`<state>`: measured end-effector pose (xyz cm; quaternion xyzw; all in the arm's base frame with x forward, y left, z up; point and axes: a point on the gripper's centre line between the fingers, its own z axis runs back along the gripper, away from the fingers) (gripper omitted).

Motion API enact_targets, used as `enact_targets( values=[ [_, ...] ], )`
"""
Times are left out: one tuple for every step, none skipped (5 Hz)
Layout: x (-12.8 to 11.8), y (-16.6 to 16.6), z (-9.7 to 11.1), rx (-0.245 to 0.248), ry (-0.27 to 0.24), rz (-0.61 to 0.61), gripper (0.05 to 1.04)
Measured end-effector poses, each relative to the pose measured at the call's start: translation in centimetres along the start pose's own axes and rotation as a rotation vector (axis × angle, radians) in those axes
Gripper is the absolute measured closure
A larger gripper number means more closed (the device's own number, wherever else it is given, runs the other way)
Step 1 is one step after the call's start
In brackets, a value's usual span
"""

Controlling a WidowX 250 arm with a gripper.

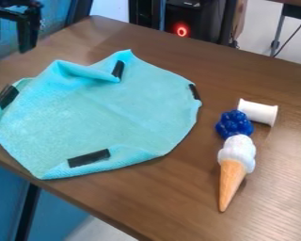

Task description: Unfold the cloth from right to left

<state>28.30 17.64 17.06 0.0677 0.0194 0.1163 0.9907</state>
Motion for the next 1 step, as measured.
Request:
enact_targets(
  values=[
    [1.19, -3.29, 1.82, -0.035, -0.028, -0.1, 0.083]
  ],
)
